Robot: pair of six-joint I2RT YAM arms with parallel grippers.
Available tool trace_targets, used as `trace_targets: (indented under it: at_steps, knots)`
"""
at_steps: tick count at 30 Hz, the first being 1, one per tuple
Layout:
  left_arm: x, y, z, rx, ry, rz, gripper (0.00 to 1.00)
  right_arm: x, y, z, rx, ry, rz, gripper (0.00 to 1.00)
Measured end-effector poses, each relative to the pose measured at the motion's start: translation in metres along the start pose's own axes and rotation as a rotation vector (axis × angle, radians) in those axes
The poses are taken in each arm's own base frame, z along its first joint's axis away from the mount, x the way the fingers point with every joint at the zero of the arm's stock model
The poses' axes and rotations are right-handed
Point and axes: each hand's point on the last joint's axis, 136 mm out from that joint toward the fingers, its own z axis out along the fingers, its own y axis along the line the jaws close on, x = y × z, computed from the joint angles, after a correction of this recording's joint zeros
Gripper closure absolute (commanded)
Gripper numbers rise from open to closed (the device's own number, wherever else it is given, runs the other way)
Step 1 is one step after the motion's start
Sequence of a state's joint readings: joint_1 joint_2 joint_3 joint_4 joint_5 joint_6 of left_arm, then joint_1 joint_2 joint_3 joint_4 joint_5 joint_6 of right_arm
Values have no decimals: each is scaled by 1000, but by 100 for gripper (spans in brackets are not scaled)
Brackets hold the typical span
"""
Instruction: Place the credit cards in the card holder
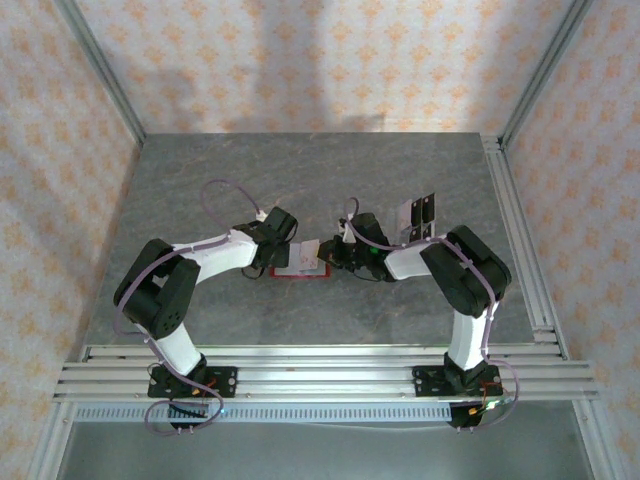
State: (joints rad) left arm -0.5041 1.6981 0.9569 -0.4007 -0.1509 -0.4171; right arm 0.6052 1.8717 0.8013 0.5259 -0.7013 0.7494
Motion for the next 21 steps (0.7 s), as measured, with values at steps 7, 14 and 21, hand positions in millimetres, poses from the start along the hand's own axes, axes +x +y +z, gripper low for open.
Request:
trace_targets:
  at_steps: [7,14,21]
  knots:
    - [0,0,0,0,0,0,30,-2,3,0,-14,-5,2,100]
    - [0,0,0,0,0,0,30,-1,1,-1,-14,-7,4,100]
    - [0,0,0,0,0,0,30,-1,2,-2,-29,-9,14,100]
